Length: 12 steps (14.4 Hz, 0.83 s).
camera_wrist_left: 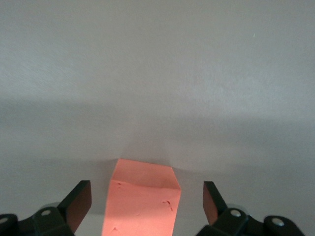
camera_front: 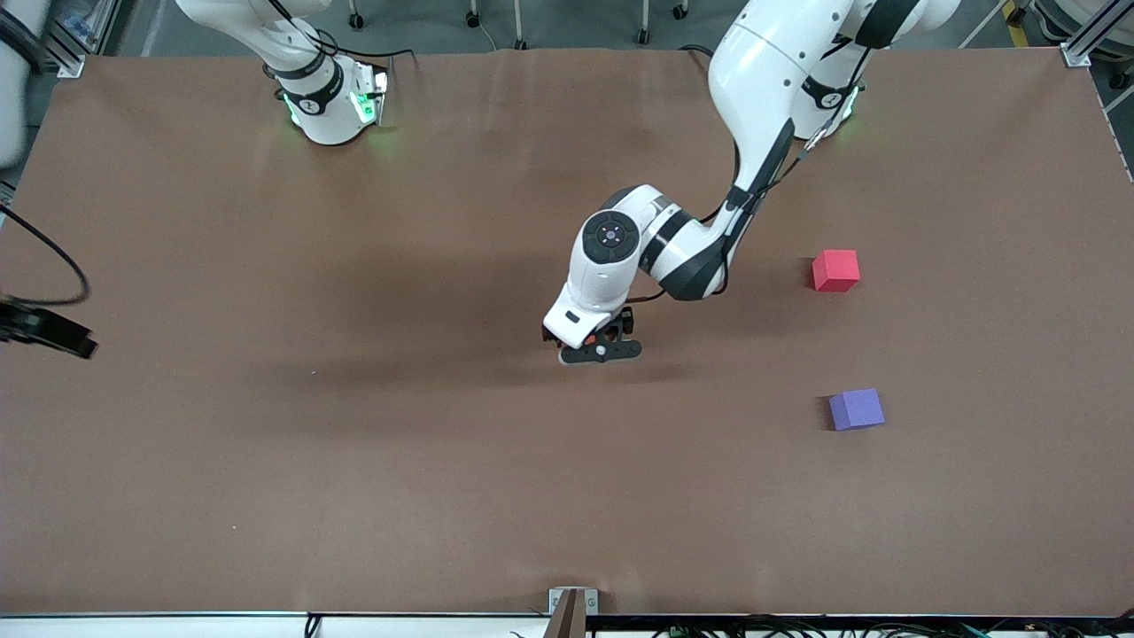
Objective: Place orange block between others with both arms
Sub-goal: 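Grasp the orange cube with the left gripper while the right gripper withdraws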
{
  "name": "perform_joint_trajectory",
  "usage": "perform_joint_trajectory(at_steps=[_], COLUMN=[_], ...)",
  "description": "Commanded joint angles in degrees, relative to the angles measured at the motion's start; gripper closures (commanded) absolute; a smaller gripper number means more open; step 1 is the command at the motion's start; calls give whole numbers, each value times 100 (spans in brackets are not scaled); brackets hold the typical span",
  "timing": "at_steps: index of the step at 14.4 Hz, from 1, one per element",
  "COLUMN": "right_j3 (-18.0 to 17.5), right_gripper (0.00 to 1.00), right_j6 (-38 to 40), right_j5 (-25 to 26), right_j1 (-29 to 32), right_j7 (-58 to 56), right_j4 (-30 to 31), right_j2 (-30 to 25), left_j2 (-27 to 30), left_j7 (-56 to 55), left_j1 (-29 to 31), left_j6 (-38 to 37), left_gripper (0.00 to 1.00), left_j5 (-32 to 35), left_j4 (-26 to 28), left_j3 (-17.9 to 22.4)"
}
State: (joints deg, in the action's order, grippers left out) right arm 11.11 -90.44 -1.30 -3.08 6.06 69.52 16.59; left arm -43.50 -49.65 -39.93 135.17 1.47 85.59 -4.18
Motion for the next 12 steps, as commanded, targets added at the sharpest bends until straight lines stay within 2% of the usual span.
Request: perform_joint_trajectory(at_steps=[1, 8, 9, 11, 12], right_j3=[-777, -760, -769, -804, -804], right_gripper=[0, 0, 0, 0, 0], right_j6=[-158, 44, 35, -96, -262], right_j5=[-37, 16, 16, 16, 25], right_j1=[694, 704, 695, 643, 590], right_j7=[53, -809, -809, -817, -826], right_j4=[789, 914, 992, 1360, 1588], right_j2=[-664, -876, -929, -1157, -1297], left_j2=[-123, -370, -361, -335, -326], left_j7=[-106, -352, -413, -484, -475], left_j1=[-111, -349, -349, -314, -305], left_j6=[-8, -52, -78, -87, -87], left_gripper=[0, 2, 11, 51, 64], left_j5=[352, 503, 512, 504, 512], left_j4=[-139, -131, -122, -131, -131], left_j3=[66, 84, 84, 75, 75])
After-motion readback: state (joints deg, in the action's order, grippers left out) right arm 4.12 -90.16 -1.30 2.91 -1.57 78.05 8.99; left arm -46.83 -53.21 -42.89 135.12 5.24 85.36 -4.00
